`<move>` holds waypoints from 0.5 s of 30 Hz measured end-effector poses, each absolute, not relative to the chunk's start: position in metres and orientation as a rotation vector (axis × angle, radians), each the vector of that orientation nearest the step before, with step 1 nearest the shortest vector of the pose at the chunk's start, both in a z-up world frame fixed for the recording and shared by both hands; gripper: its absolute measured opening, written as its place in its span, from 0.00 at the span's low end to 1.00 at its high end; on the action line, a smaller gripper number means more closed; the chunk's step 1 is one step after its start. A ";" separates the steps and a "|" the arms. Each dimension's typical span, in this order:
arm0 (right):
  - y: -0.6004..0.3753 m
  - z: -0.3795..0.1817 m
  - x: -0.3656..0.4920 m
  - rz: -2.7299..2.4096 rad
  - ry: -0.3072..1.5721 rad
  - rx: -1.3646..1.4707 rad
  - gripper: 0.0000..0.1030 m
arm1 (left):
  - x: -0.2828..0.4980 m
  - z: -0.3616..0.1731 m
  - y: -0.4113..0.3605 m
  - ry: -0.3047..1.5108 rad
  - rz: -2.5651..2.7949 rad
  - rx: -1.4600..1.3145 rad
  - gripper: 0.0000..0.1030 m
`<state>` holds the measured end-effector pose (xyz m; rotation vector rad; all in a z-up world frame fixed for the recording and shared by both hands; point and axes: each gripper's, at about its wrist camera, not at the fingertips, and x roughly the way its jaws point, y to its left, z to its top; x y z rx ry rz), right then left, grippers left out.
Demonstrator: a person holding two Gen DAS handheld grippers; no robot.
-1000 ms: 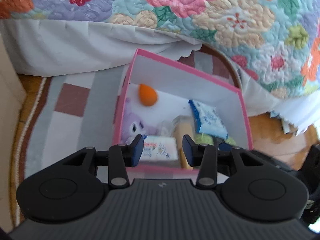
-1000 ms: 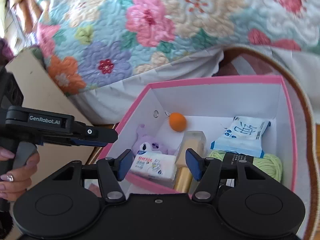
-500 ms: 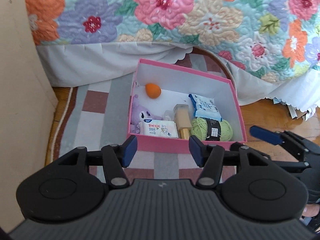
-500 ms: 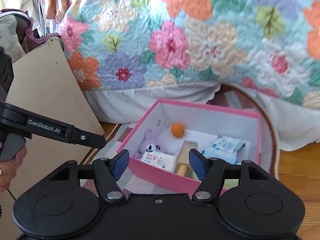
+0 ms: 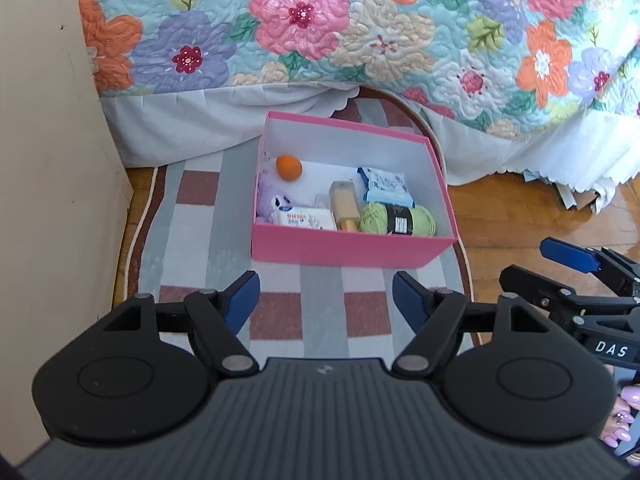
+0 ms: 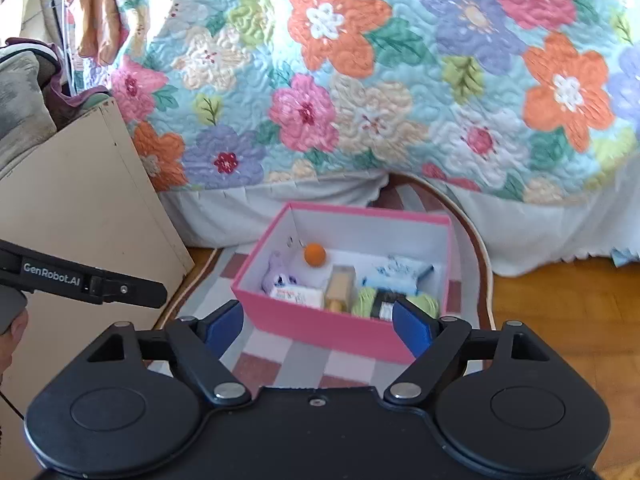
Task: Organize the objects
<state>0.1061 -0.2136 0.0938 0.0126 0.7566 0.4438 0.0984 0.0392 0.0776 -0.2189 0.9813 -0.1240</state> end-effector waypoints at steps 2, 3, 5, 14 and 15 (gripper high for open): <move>-0.215 0.092 0.100 0.429 0.773 0.011 0.84 | 0.091 0.075 0.035 0.986 -0.118 -0.204 0.73; -0.216 0.090 0.098 0.423 0.781 0.009 0.84 | 0.088 0.073 0.033 0.992 -0.117 -0.199 0.73; -0.215 0.087 0.094 0.409 0.801 0.002 0.85 | 0.083 0.068 0.029 1.002 -0.113 -0.194 0.73; -0.215 0.069 0.089 0.359 0.863 -0.015 0.85 | 0.074 0.048 0.020 1.034 -0.134 -0.201 0.73; -0.215 0.067 0.090 0.351 0.869 -0.019 0.85 | 0.075 0.046 0.020 1.037 -0.130 -0.199 0.73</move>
